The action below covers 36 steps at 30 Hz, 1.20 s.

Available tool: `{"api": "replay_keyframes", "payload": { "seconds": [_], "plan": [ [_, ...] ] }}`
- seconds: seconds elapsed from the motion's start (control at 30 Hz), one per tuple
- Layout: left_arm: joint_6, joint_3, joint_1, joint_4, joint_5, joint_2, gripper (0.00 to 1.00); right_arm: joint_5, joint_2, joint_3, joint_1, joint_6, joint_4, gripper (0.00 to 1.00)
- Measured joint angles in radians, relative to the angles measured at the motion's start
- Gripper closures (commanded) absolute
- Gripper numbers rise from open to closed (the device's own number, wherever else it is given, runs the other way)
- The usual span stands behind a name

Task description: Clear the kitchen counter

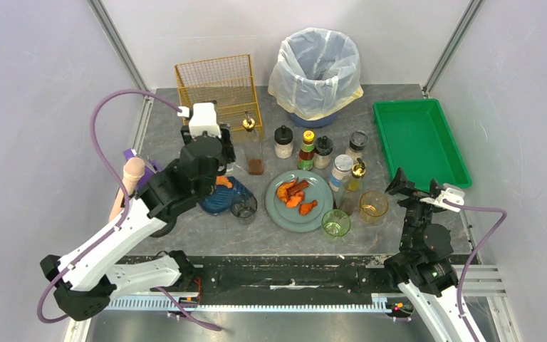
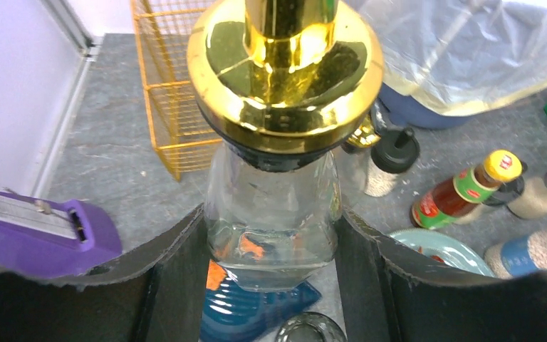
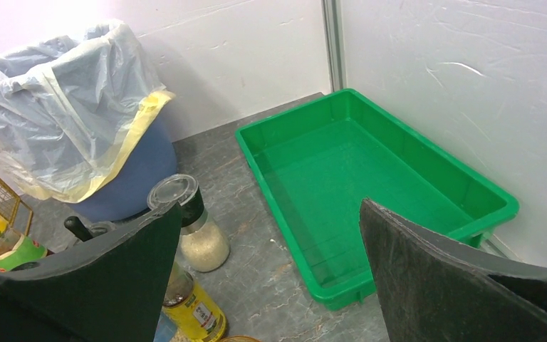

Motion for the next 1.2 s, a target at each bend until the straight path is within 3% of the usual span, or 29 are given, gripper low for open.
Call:
{"api": "replay_keyframes", "payload": {
  "seconds": [0.4, 0.93, 1.2],
  "plan": [
    [0.079, 0.296, 0.316, -0.154, 0.127, 0.148, 0.98, 0.03, 0.0, 0.0, 0.0, -0.006, 0.0, 0.02],
    [0.233, 0.767, 0.555, -0.004, 0.29, 0.645, 0.98, 0.048, 0.0, 0.0, 0.0, -0.03, 0.001, 0.02],
    [0.242, 0.879, 0.678, 0.08, 0.406, 0.789, 0.98, 0.032, 0.0, -0.01, -0.003, -0.045, 0.008, 0.02]
  ]
}}
